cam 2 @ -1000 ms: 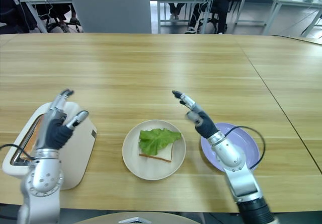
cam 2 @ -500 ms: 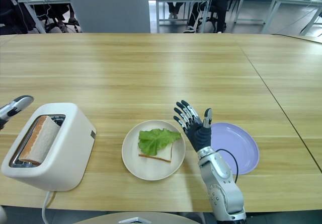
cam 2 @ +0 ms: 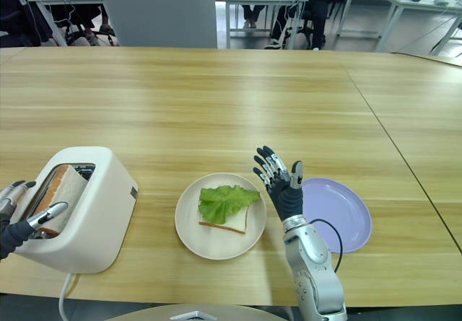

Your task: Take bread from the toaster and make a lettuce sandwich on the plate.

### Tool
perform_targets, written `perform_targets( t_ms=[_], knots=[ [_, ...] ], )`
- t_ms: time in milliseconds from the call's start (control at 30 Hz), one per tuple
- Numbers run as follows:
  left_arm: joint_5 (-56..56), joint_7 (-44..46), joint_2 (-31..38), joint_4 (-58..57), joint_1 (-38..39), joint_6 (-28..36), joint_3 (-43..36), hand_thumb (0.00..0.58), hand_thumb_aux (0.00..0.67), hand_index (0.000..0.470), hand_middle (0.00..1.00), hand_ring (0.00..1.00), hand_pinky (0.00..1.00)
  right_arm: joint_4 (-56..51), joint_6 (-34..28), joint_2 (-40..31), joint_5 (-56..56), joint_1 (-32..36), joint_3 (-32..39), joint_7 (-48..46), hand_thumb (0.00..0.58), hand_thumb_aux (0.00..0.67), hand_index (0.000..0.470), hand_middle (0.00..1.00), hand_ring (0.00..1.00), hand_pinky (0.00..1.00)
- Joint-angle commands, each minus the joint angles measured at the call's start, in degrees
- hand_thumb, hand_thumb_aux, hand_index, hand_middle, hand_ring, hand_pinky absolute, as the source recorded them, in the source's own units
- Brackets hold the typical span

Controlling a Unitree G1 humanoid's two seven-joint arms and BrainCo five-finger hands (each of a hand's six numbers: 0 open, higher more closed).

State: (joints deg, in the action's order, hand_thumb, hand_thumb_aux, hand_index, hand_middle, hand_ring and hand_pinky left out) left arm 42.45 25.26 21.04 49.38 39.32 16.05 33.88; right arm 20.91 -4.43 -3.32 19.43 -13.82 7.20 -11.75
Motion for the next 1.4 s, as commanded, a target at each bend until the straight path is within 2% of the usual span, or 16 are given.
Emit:
perform_targets(
  t_ms=[33,67,100,133,633,1033,1067,1100,1133,1200,1233,1400],
  knots=[
    [1.64,0.45,-0.45,-1.68,1.30,-0.53,-2.11,0.220,0.142,0.097,0.00,0.00,0.00,-0.70,-0.21,0.22,-0.46,-0.21,-0.29,-0.23,0.000,0.000,0.000,0.03,0.03,0.03],
    [1.96,0.24,-0.54,-1.80,1.44,-0.58,-2.16,0.220,0.142,0.097,0.00,0.00,0.00,-0.78,-0.24,0.24,-0.48,-0.11,-0.31,-0.32,0.000,0.000,0.000,0.03,0.03,0.03],
    [2.20,0.08,-0.62,-1.84,1.55,-0.61,-2.20,0.541,0.497,0.341,0.00,0.00,0.00,-0.92,-0.26,0.27,-0.52,0.00,-0.35,-0.42,0.000,0.000,0.000,0.03,0.03,0.03],
    [2.18,-0.09,-0.70,-1.84,1.61,-0.77,-2.19,0.580,0.670,0.460,0.00,0.00,0.00,-1.17,-0.35,0.30,-0.51,0.05,-0.37,-0.51,0.000,0.000,0.000,0.04,0.04,0.04],
    [2.20,-3.13,-0.71,-1.58,-2.21,-1.12,-0.68,0.580,0.670,0.460,0.00,0.00,0.00,-3.97,-0.03,0.84,-2.05,0.40,-0.15,-1.34,0.000,0.000,0.000,0.05,0.05,0.05],
    [-3.15,-7.04,0.17,0.07,-11.84,-1.16,4.67,0.580,0.670,0.460,0.00,0.00,0.00,-6.30,0.48,1.27,-3.53,1.10,-0.39,-1.49,0.000,0.000,0.000,0.06,0.06,0.06],
    [-3.50,-7.32,0.41,-0.18,-12.47,-1.31,4.94,0.580,0.670,0.460,0.08,0.08,0.08,-6.47,0.53,1.29,-3.57,1.17,-0.40,-1.51,0.000,0.000,0.000,0.06,0.06,0.06],
    [-4.06,-7.61,0.51,-0.44,-13.27,-1.36,5.16,0.580,0.670,0.460,0.08,0.08,0.08,-6.67,0.58,1.33,-3.61,1.28,-0.42,-1.51,0.000,0.000,0.000,0.06,0.06,0.06],
    [-4.44,-7.88,0.73,-0.84,-14.09,-1.31,5.30,0.580,0.670,0.460,0.29,0.29,0.29,-6.87,0.64,1.36,-3.63,1.40,-0.44,-1.53,0.000,0.000,0.000,0.06,0.06,0.06],
    [-5.97,-8.69,1.01,-2.18,-16.06,-1.30,5.69,0.580,0.670,0.460,0.85,0.85,0.85,-7.19,0.75,1.37,-3.62,1.67,-0.53,-1.55,0.000,0.000,0.000,0.06,0.06,0.06],
    [-6.73,-8.97,1.19,-2.99,-17.00,-1.18,5.85,0.580,0.670,0.460,1.00,1.00,1.00,-7.35,0.76,1.35,-3.61,1.82,-0.59,-1.58,0.000,0.000,0.000,0.06,0.06,0.06],
    [-10.46,-10.50,2.42,-7.31,-21.75,-0.34,6.83,0.580,0.670,0.460,1.00,1.00,1.00,-7.92,0.89,1.40,-3.61,2.19,-0.74,-1.48,0.000,0.000,0.000,0.07,0.07,0.07]
  ],
)
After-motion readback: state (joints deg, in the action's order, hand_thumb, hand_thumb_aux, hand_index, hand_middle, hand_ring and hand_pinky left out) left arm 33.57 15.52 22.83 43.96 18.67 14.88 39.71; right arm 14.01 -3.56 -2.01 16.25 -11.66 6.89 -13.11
